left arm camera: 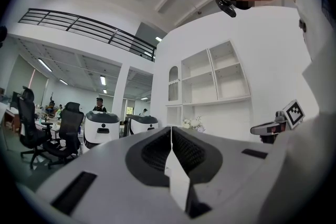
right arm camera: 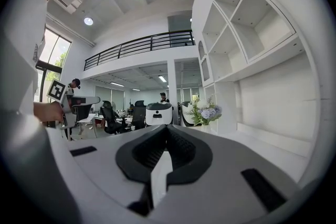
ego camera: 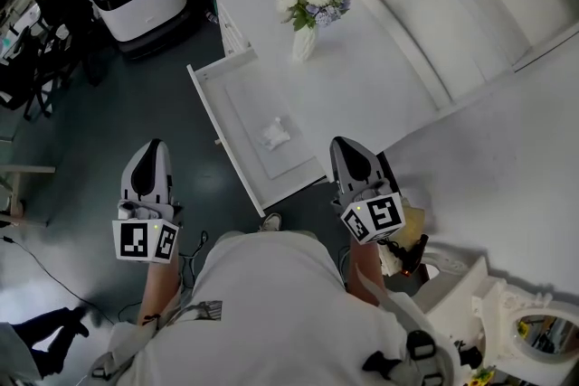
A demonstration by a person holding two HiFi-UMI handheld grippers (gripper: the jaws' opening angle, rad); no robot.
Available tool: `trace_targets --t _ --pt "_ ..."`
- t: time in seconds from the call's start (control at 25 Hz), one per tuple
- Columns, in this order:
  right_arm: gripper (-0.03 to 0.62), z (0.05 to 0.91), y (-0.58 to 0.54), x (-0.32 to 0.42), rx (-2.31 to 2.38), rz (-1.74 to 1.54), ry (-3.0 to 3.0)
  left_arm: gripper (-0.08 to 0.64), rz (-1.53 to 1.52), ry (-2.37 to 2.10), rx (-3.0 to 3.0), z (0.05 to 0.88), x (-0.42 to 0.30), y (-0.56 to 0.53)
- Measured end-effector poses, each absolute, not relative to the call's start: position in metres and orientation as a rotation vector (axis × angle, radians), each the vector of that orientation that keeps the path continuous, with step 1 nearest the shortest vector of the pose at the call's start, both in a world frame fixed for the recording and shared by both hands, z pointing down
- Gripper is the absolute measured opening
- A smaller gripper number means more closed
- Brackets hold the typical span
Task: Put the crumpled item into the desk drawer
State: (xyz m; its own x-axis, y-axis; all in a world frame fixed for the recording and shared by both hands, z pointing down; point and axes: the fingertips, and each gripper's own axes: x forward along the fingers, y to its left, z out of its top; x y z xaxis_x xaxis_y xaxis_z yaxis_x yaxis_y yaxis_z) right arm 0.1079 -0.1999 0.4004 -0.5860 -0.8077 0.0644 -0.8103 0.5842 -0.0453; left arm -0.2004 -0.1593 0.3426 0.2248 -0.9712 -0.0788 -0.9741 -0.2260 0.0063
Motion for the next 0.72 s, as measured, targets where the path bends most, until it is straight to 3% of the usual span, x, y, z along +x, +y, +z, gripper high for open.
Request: trace_targets --t 0.72 --pt "0.011 0.418 -0.208 0.106 1.360 0.161 -2.791 0.021 0.084 1.939 -2.412 0.350 -0.190 -0.164"
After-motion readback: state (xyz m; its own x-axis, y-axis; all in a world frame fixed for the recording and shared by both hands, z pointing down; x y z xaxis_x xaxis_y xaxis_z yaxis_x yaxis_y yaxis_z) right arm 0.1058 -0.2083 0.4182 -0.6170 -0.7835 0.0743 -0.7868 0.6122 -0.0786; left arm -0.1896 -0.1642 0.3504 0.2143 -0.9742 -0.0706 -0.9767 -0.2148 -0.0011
